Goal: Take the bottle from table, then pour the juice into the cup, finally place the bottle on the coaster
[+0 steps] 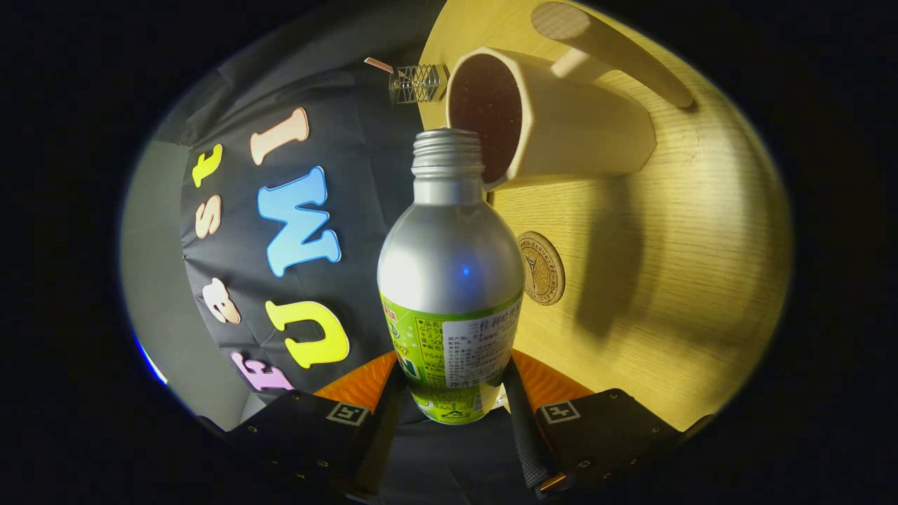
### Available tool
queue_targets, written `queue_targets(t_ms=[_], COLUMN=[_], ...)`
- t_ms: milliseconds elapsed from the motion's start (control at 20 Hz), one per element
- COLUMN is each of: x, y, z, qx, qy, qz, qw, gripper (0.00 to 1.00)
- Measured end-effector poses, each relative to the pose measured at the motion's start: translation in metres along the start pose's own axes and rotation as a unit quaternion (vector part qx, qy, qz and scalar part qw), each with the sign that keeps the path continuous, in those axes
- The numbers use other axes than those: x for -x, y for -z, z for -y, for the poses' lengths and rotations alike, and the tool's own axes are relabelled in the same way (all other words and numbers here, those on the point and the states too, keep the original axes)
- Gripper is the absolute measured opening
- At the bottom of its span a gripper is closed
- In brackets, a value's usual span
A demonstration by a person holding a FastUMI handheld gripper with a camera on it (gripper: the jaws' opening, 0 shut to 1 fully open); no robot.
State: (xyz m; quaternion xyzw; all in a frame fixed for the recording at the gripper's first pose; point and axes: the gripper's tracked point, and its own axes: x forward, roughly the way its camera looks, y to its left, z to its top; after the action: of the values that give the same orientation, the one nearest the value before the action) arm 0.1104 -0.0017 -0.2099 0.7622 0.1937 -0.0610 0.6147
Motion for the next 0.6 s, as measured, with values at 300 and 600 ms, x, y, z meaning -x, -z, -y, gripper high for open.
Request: queue_targets(t_ms=[300, 600], x=[-0.001, -0.005], y=[0.003, 0.006], z=[-0.006, -0.012], qx=[-0.022, -0.047], qy=[-0.005, -0.010], qz=[-0.004, -0.005], qw=[1.000, 0.999], gripper=[0.73, 0.74])
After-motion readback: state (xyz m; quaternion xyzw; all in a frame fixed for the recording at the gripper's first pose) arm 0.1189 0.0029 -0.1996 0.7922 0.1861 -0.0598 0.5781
